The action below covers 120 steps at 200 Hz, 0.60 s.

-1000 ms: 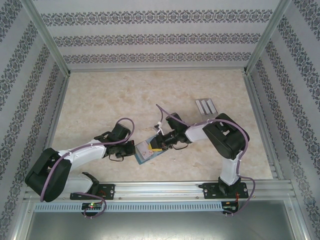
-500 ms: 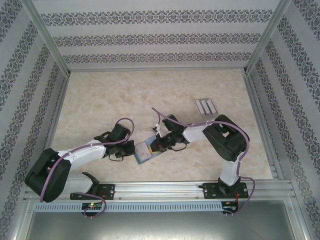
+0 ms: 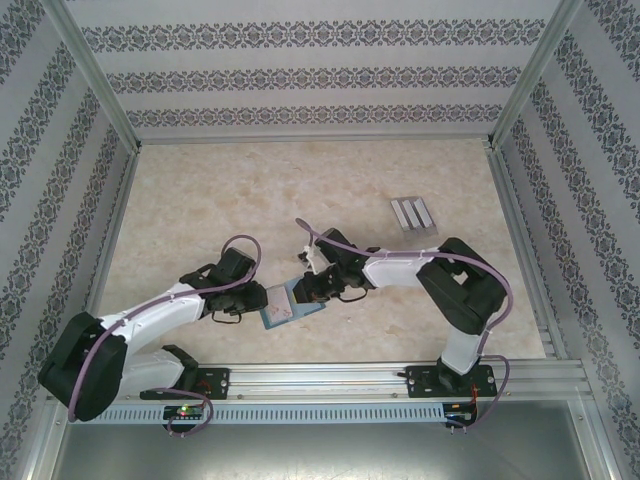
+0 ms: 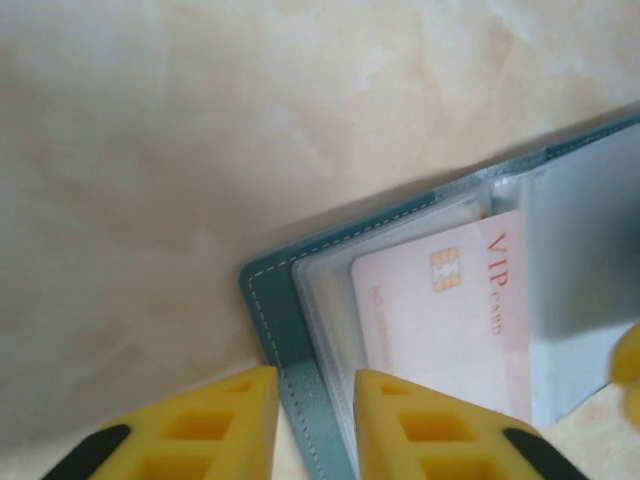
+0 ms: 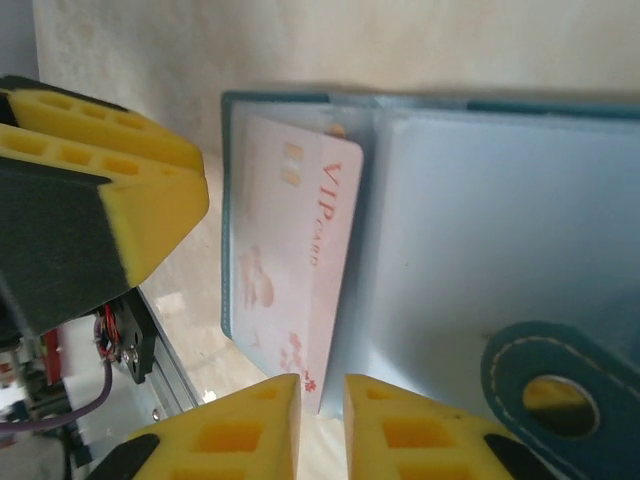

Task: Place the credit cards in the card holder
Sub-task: Insert the credit card into the card slot.

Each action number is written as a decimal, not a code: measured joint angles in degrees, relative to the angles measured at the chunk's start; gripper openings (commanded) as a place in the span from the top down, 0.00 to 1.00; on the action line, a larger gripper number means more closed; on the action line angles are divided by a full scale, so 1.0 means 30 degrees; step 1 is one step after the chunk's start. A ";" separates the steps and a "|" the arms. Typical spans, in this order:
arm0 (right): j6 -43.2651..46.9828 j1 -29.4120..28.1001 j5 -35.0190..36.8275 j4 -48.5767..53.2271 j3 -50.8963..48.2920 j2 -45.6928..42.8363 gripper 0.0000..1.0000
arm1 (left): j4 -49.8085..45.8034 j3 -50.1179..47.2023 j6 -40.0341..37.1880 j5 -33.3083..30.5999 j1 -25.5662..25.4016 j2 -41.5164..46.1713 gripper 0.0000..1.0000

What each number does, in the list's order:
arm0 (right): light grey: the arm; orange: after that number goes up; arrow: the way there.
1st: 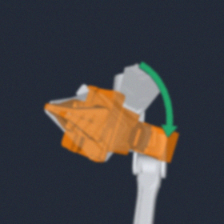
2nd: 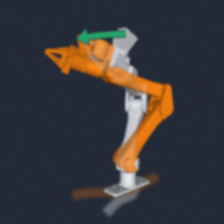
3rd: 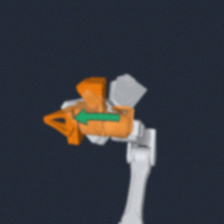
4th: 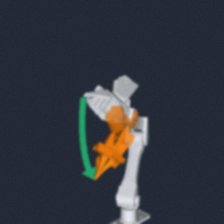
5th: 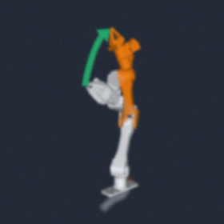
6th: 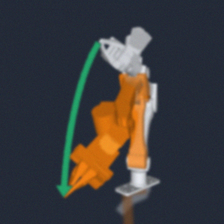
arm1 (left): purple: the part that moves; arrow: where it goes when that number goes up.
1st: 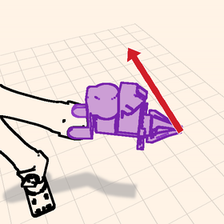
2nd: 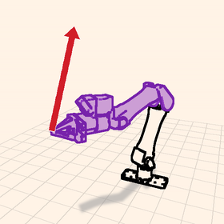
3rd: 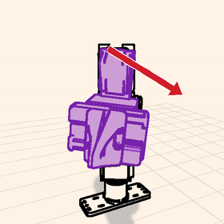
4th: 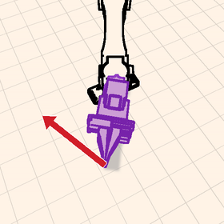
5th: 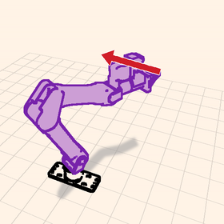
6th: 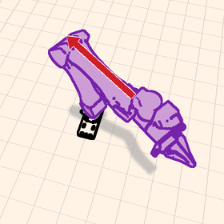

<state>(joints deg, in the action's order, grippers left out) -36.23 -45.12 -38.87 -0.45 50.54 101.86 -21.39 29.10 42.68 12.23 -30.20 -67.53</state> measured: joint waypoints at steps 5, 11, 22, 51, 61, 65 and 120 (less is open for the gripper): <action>0.0007 0.0000 0.0197 0.0015 0.0007 -0.0153 0.80 | -0.0117 -0.0022 0.0029 -0.0044 0.0029 0.0160 0.83; -0.0007 -0.0007 0.0386 0.0022 0.0044 -0.0233 0.80 | -0.0248 -0.0058 0.0015 -0.0066 0.0073 0.0313 0.86; -0.0022 -0.0051 0.0692 0.0102 0.0204 -0.0160 0.80 | -0.0415 -0.0168 0.0022 -0.0211 0.0131 0.0590 0.93; -0.0248 -0.0554 0.1610 0.0452 0.1158 0.0860 0.86 | -0.0568 -0.0437 0.0007 -0.0539 0.0240 0.0678 1.00; -0.0393 -0.0838 0.2047 0.0517 0.1523 0.1319 0.86 | -0.0568 -0.0466 0.0007 -0.0627 0.0248 0.0495 1.00; -0.0452 -0.0940 0.2259 0.0510 0.1632 0.1486 0.87 | -0.0539 -0.0495 0.0007 -0.0656 0.0248 0.0379 1.00; -0.0954 -0.2025 0.3563 0.0546 0.2761 0.2616 0.93 | 0.0073 -0.0648 0.0000 -0.0466 0.0357 -0.0721 1.00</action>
<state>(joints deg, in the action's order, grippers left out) -39.09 -51.20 -28.18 1.19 58.83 109.71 -21.17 27.16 42.68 10.83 -29.12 -69.69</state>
